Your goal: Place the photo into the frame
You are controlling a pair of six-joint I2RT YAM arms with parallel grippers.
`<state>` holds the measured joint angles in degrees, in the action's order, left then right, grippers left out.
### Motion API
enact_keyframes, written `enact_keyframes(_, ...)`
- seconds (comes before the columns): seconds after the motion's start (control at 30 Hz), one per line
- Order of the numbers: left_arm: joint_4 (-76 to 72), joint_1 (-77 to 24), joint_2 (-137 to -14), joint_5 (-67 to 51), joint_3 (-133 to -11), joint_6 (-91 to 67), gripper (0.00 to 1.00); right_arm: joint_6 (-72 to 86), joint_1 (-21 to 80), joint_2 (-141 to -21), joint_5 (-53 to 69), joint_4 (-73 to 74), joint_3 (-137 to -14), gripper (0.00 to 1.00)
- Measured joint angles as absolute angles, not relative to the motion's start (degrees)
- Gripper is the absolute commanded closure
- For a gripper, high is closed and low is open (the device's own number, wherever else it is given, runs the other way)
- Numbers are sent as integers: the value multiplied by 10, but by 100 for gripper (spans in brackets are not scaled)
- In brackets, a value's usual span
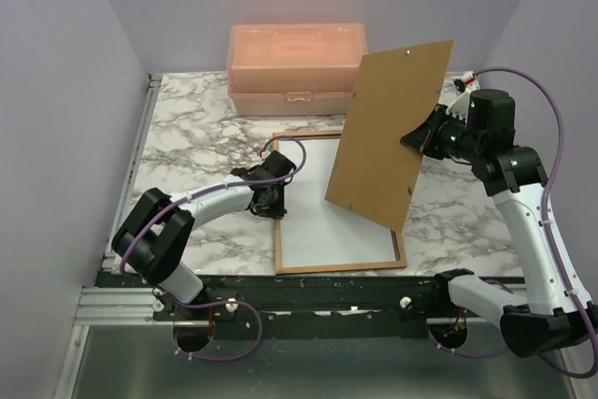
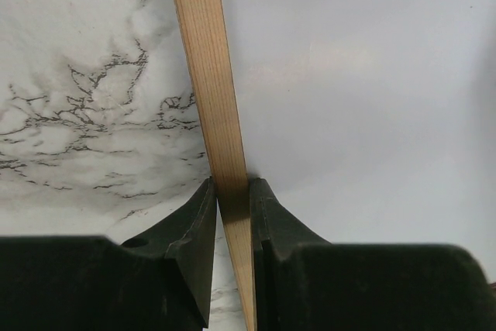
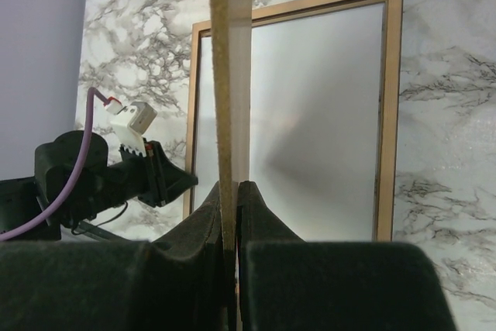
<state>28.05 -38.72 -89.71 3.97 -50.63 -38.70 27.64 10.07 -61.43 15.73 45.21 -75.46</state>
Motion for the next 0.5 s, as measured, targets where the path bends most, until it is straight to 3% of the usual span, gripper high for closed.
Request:
enact_keyframes(0.4,253,-387,-859,27,-463,-359,100,279,101,-627,193,439,-737,99)
enact_keyframes(0.47,253,-387,-859,27,-463,-360,87,280,101,-630,197,437,-735,99)
enact_keyframes(0.5,253,-387,-859,28,-463,-360,71,280,101,-631,200,436,-733,99)
